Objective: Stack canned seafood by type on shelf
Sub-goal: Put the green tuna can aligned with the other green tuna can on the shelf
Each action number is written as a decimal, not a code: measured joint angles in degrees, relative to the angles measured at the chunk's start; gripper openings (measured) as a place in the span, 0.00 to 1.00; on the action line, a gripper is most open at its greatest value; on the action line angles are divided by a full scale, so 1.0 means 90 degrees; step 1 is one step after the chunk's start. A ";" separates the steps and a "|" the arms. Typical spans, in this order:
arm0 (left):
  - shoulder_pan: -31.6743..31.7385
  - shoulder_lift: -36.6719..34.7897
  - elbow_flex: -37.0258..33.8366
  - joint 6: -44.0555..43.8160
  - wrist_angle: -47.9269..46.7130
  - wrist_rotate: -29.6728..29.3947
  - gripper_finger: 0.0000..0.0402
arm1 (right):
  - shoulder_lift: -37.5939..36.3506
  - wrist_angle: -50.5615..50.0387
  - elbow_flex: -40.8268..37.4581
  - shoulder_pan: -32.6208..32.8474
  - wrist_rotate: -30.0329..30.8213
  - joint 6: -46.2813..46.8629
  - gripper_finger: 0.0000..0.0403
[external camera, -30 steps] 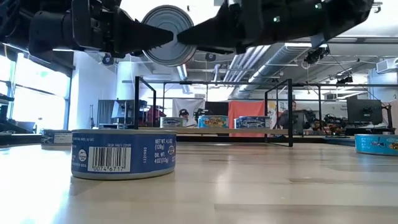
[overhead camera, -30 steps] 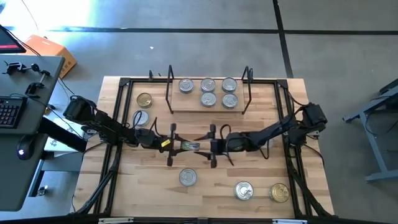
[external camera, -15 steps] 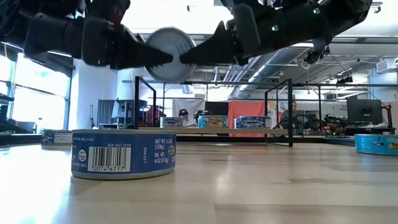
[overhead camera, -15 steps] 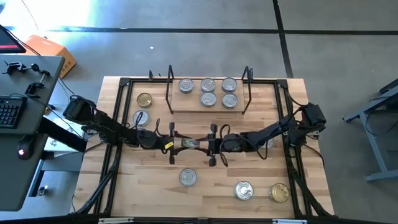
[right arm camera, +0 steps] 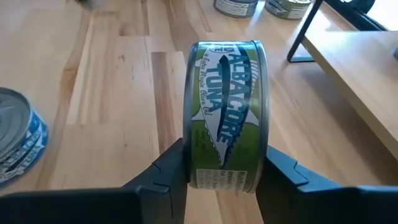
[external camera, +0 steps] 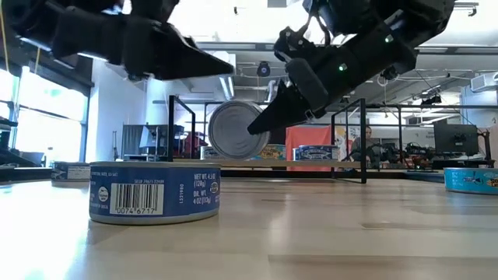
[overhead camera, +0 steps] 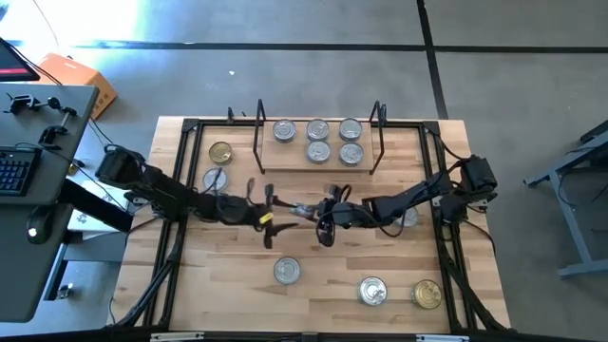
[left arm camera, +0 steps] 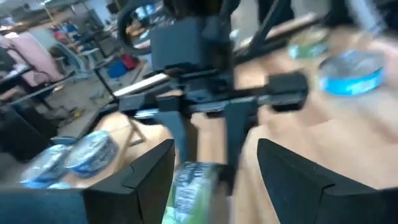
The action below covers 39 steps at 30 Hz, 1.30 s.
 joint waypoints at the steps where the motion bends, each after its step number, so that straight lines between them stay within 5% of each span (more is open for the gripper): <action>1: 0.0037 0.0116 0.0167 0.0173 -0.0139 -0.0094 0.55 | 0.0000 0.0002 0.0000 -0.0018 -0.0024 -0.0033 0.30; 6: 0.0099 0.0653 0.0939 0.0983 -0.0897 -0.0505 0.57 | 0.0000 -0.0102 0.0000 -0.0042 -0.0024 -0.0042 0.30; 14: 0.0386 0.1115 0.1824 0.0634 -0.2678 -0.0401 0.60 | 0.0000 -0.0209 0.0002 -0.0043 -0.0020 -0.0064 0.30; 26: 0.0277 0.1237 0.1843 0.0765 -0.2775 -0.0298 0.30 | -0.0005 -0.0381 0.0005 0.0004 -0.0038 -0.0297 0.37; 31: -0.0108 0.1003 0.1831 0.1326 -0.3518 -0.1579 0.30 | -0.0017 -0.0767 0.0017 0.0096 0.0233 0.0159 0.51; 35: -0.0233 0.0698 0.1841 0.1704 -0.3875 -0.2904 0.30 | -0.0017 -0.1103 0.0017 0.0213 0.0801 0.0501 0.53; 39: 0.0135 0.0702 0.1785 0.2186 -0.3910 -0.3093 0.30 | -0.0017 -0.1220 0.0007 0.0274 0.1223 0.0507 0.53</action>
